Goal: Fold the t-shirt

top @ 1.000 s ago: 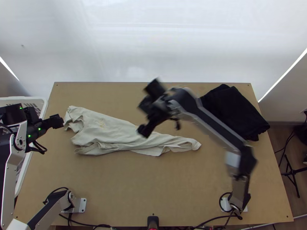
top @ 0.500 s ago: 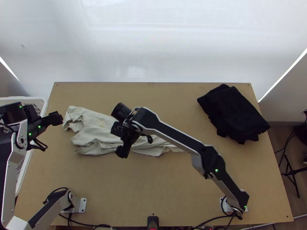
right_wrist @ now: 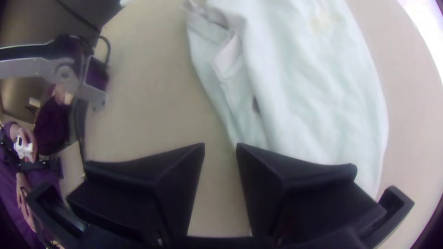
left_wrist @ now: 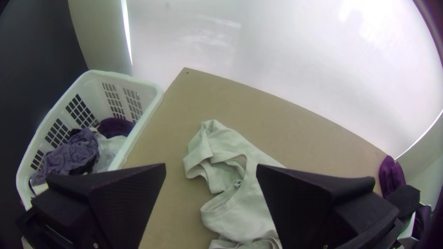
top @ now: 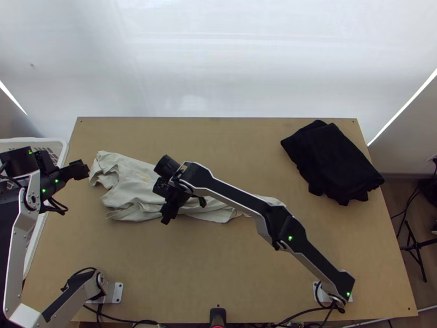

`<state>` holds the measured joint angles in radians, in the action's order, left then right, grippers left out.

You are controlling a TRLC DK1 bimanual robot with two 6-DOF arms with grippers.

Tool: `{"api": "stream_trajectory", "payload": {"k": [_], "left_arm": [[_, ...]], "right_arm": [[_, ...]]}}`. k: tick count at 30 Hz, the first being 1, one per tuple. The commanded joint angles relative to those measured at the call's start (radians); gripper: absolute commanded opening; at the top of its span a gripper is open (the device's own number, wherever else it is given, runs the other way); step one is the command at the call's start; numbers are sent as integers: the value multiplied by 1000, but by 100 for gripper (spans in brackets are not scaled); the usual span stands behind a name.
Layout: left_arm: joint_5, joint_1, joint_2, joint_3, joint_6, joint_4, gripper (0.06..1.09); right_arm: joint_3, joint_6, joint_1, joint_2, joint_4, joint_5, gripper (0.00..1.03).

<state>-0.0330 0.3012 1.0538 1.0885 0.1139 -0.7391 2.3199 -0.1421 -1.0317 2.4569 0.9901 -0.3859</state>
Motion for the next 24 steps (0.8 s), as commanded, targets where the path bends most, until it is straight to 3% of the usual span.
{"api": "stream_trajectory", "payload": {"k": [1, 9, 11, 18, 24], "left_arm": [[-2, 9, 6, 8, -11, 14, 101], [-2, 19, 17, 17, -31, 15, 101], [-4, 21, 28, 14, -30, 18, 101], [-10, 10, 43, 1, -5, 47, 101], [-13, 1, 80, -9, 9, 92, 101]], "right_arm": [[-1, 29, 15, 60, -56, 1, 31], [-1, 61, 33, 103, -68, -1, 30], [-1, 67, 33, 100, -68, -1, 3], [-117, 104, 53, -108, -56, -25, 3], [-289, 118, 171, -369, -102, -24, 3]]}}
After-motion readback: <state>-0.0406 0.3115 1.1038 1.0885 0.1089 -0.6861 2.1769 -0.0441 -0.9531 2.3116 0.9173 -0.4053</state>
